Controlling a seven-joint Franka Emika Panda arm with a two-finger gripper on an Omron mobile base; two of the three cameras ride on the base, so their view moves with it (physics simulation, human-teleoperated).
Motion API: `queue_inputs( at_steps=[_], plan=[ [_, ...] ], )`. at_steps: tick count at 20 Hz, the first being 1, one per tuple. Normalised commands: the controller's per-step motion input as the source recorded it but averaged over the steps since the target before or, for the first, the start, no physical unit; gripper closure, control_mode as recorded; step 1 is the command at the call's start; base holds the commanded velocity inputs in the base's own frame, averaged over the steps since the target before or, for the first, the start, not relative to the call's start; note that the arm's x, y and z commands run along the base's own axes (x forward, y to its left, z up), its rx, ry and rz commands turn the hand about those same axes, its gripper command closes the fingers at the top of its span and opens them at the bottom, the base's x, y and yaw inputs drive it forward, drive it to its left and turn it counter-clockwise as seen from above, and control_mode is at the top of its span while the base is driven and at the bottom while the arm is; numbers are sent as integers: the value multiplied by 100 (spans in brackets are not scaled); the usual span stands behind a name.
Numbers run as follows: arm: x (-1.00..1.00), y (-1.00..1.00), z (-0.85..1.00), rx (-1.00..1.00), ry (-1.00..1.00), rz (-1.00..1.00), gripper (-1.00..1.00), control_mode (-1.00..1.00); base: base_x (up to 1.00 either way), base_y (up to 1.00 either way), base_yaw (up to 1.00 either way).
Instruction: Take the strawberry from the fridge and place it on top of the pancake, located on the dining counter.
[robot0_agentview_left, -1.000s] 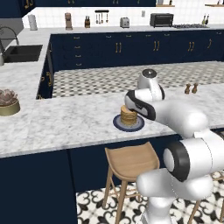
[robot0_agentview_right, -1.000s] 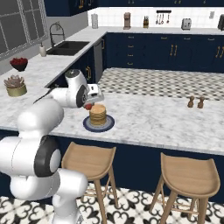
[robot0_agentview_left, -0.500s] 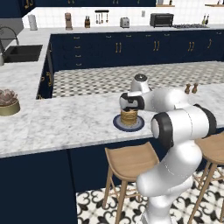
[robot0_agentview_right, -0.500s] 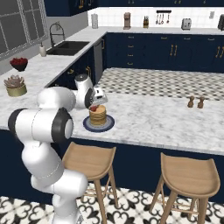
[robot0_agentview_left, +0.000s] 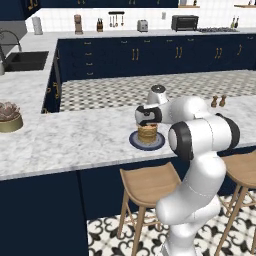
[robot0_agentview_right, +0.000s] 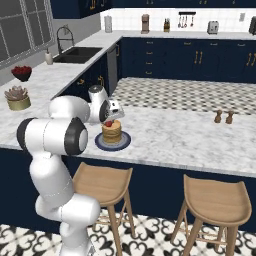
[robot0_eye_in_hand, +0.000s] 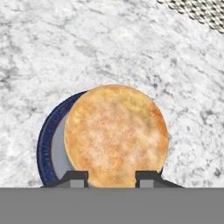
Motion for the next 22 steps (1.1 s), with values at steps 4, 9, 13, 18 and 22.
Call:
queue_inputs(
  at_steps=[4, 9, 13, 18, 22],
  plan=[
    [21, 0, -8, 0, 0, 0, 100, -100, 0, 0, 0],
    [15, 0, -16, 0, 0, 0, 100, -100, 0, 0, 0],
    [28, 0, -11, 0, 0, 0, 100, -100, 0, 0, 0],
    [25, 0, -3, 0, 0, 0, 100, -100, 0, 0, 0],
    [13, 0, -15, 0, 0, 0, -100, -100, 0, 0, 0]
  ],
)
